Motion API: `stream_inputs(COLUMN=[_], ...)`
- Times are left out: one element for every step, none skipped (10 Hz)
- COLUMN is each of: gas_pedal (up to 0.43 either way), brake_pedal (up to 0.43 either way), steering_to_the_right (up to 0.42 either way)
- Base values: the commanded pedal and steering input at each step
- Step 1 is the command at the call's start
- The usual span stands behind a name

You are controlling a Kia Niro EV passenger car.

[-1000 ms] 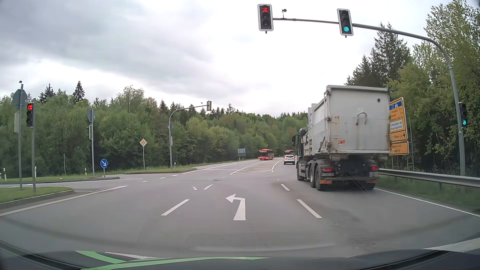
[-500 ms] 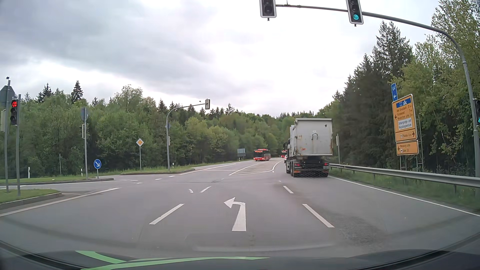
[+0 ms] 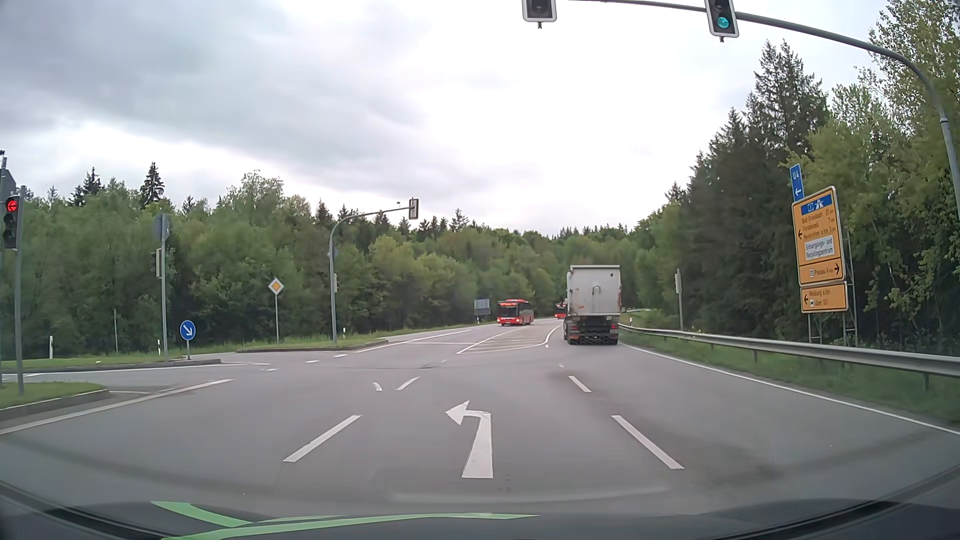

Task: Follow the waypoints while adhering to traffic rules and regulations

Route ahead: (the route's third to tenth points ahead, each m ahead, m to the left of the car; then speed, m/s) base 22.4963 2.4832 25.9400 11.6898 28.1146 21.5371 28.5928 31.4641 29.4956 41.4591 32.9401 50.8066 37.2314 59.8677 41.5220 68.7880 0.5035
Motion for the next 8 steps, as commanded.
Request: stream_inputs(gas_pedal=[0.0, 0.0, 0.0, 0.0, 0.0, 0.0, 0.0, 0.0], brake_pedal=[0.189, 0.189, 0.183, 0.183, 0.189, 0.183, 0.189, 0.201], steering_to_the_right=[0.004, 0.004, 0.004, 0.004, 0.004, 0.004, 0.004, 0.004])
